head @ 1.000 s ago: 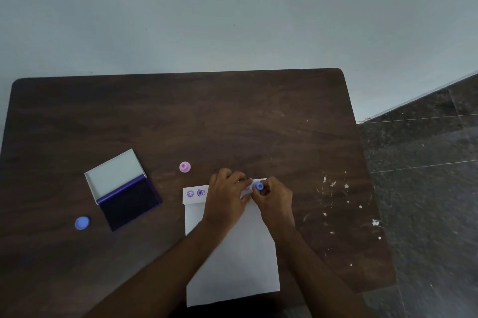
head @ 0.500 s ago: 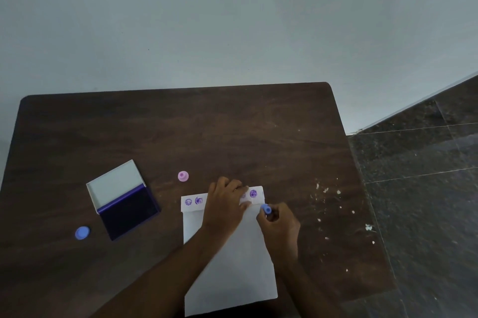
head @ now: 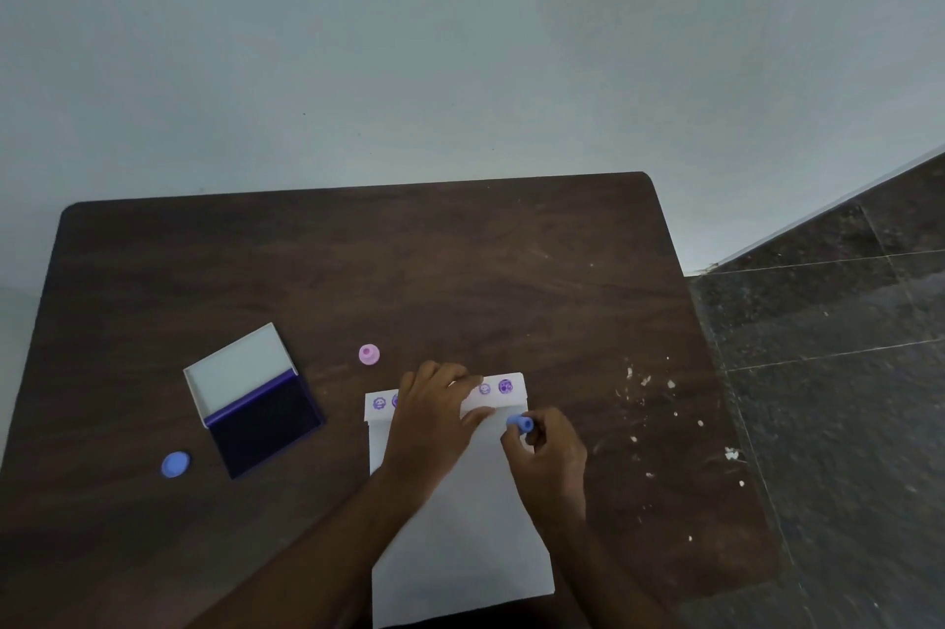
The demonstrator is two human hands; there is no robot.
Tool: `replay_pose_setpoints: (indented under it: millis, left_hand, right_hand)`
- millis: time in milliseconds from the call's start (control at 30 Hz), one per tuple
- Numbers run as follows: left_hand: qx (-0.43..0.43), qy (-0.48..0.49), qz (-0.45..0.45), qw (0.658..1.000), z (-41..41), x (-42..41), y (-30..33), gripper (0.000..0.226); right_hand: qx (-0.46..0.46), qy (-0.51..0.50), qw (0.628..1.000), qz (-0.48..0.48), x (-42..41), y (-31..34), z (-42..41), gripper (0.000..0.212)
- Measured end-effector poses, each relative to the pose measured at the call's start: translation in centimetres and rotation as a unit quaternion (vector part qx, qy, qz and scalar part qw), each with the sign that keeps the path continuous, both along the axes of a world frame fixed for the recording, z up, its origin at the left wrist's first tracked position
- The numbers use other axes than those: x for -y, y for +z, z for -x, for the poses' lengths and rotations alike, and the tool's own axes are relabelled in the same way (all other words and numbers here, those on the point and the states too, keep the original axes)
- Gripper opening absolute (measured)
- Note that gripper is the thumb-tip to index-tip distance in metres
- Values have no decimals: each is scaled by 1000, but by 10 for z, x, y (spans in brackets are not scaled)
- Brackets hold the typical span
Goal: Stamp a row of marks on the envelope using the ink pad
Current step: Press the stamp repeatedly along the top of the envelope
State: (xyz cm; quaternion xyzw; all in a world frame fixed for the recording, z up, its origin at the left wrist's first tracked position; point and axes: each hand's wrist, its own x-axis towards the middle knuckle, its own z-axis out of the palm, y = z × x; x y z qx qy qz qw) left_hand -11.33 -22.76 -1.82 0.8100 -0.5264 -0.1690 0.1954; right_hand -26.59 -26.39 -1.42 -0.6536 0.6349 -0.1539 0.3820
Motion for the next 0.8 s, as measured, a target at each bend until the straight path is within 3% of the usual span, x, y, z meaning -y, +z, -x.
replay_pose_setpoints:
  millis: [133,367,533,633,700,800]
  left_hand:
    - [-28,41,5,999,-1,-27,3,42]
    - [-114,133,-87,981,-14,-72,2,49]
    - [-141,170,33,975,-34,-104,24,26]
    - [-149,189,26,970,-49,-125,28,26]
    - [-182,251,-24,950,-57,-137,26,33]
    - [-153,302,27,941,-73,-163,26,26]
  right_hand:
    - [8,14,1000,-17,-4,1,-4,20]
    - [49,40,998,5,-12,11,-19,17]
    - [65,66,995,24,-15,29,-48,16]
    - [71,96,993,25,-22,35,-70,15]
    - [72,118,990,37,-27,37,-84,16]
    - [73,157,984,37,-38,38,-109,17]
